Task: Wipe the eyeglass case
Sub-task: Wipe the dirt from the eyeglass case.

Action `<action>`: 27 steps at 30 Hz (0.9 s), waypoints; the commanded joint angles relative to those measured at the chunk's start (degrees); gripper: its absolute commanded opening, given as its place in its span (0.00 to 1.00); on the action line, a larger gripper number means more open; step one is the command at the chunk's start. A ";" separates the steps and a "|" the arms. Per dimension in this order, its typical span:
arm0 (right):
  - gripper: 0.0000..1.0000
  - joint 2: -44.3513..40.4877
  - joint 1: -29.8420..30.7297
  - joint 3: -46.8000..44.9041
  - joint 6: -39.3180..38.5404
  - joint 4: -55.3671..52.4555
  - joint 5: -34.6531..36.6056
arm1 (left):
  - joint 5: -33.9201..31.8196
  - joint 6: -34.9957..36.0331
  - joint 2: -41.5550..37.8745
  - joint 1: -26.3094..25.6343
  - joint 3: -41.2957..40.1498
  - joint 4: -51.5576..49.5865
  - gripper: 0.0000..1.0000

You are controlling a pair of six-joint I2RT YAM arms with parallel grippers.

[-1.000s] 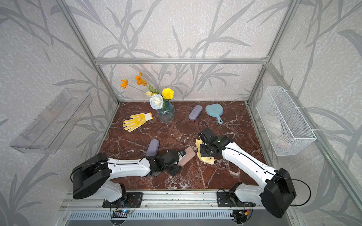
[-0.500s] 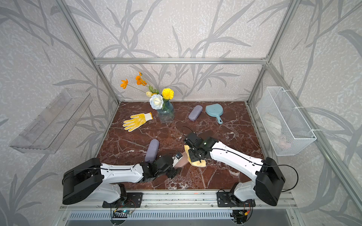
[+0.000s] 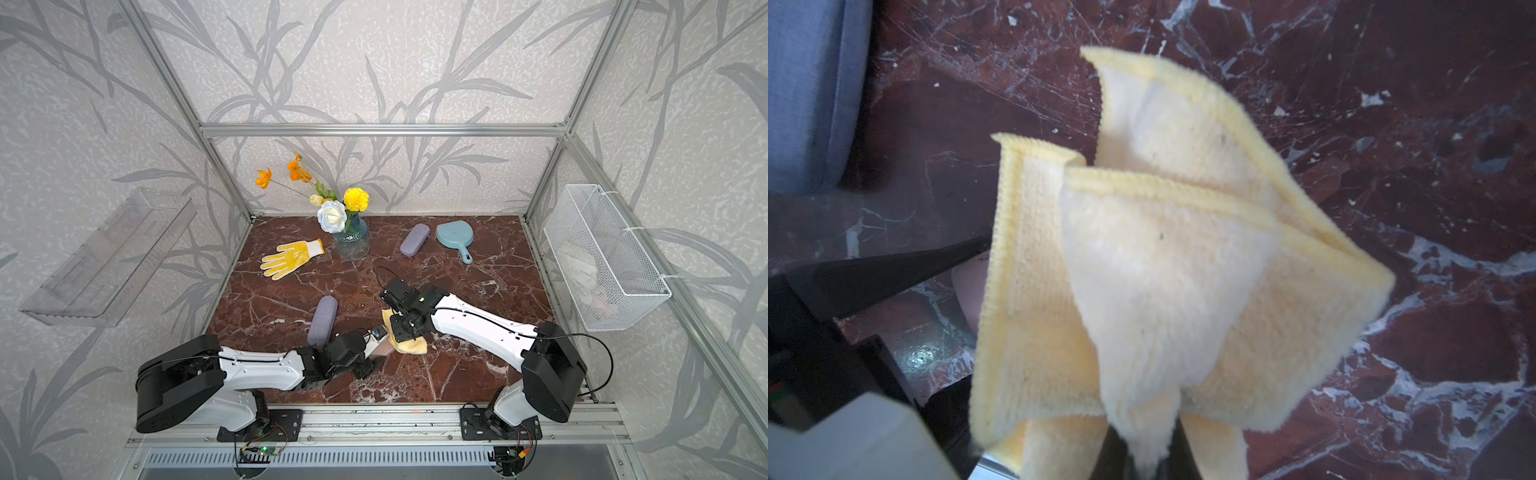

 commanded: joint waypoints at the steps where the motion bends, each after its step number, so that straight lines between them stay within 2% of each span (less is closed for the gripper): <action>1: 0.00 3.44 0.23 -0.82 2.48 4.13 -8.11 | 0.26 0.80 -0.74 -0.16 -2.09 2.24 0.49; 3: 0.00 5.56 0.19 -1.85 4.71 7.30 -12.31 | 0.11 0.51 -1.09 -0.14 -2.95 2.95 0.45; 6: 0.00 8.51 -1.20 -2.47 4.94 7.73 -14.20 | 0.02 0.48 -1.92 -0.09 -3.88 3.96 0.41; 9: 0.00 10.22 -5.43 -3.69 3.40 5.85 -11.82 | 0.21 0.53 -2.11 -0.16 -4.16 4.37 0.38; 12: 0.00 14.03 -10.10 0.10 -2.66 -2.33 -0.05 | 0.57 0.58 -1.80 -0.15 -3.99 4.26 0.35; 14: 0.00 15.24 -9.69 4.91 -6.53 -8.25 14.32 | 0.87 0.79 -1.59 -0.14 -3.78 4.05 0.31; 15: 0.00 15.16 -9.17 6.48 -7.87 -9.81 18.76 | 0.94 0.83 -1.58 -0.09 -3.69 3.93 0.31; 16: 0.00 14.64 -8.33 8.17 -9.21 -10.99 22.40 | 1.01 0.88 -1.58 -0.12 -3.73 3.83 0.30; 18: 0.00 12.66 -6.16 10.15 -11.38 -11.18 23.78 | 0.79 0.76 -1.69 -0.16 -3.68 3.89 0.29; 21: 0.00 10.44 -2.37 12.45 -10.64 -11.36 17.70 | -0.53 0.28 -1.64 -0.26 -3.77 3.99 0.25; 24: 0.00 8.55 -1.35 9.84 -3.81 -5.94 0.43 | -3.48 -0.25 -1.82 -1.34 -3.82 3.95 0.21; 26: 0.00 8.72 -1.35 4.99 2.25 2.01 -11.71 | -5.59 -0.26 -1.92 -2.46 -3.85 3.94 0.20; 27: 0.00 9.09 -1.39 2.94 5.25 5.52 -15.23 | -6.53 -0.25 -1.92 -3.01 -3.81 3.95 0.20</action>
